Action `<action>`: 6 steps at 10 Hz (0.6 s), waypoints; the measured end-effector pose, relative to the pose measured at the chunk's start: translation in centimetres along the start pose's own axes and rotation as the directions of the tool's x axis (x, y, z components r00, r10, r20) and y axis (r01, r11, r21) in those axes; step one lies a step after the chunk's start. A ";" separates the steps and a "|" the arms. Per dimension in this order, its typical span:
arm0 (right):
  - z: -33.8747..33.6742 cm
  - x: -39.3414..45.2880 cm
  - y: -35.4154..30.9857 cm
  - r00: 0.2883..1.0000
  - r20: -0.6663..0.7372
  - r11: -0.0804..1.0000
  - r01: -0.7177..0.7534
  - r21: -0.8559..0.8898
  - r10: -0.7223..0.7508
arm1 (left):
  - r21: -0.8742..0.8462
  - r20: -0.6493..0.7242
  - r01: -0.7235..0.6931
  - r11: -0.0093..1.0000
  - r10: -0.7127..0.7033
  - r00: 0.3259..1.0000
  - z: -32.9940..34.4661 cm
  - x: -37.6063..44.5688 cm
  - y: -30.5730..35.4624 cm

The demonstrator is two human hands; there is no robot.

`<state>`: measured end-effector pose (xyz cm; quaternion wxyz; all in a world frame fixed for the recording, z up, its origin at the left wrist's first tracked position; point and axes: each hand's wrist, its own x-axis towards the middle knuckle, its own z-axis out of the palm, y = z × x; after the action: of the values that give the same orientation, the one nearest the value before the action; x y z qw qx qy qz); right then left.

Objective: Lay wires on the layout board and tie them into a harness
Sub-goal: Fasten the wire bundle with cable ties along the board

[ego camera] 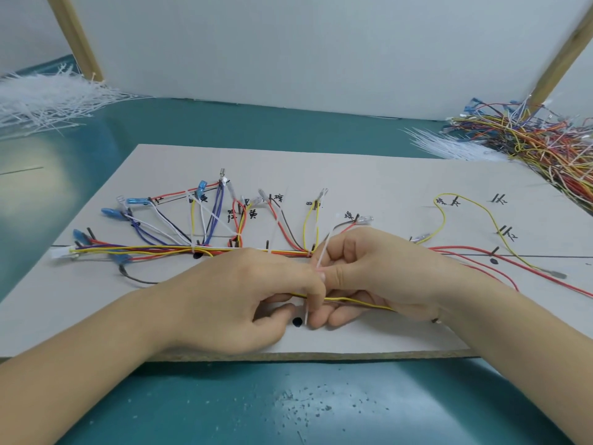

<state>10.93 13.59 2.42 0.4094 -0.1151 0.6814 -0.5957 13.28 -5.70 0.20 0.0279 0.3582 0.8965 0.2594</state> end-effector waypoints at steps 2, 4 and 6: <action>0.1 0.0 0.0 1.000 0.005 0.999 0.016 -0.044 -0.016 | -0.069 0.072 0.027 0.997 -0.022 0.997 -0.4 0.4 -0.1; 0.3 -0.1 0.8 0.952 -0.211 0.973 0.231 0.023 -0.221 | -0.306 -0.065 -0.053 0.950 0.035 0.997 -0.2 0.7 0.0; 0.3 -0.1 1.0 0.924 -0.210 0.943 0.290 -0.163 -0.320 | -0.494 -0.092 0.051 0.868 -0.110 0.990 0.1 1.1 0.0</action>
<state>11.57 13.71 1.55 0.2201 -0.1752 0.7355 -0.6163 12.47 -4.95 0.28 0.0762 0.2861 0.8155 0.4972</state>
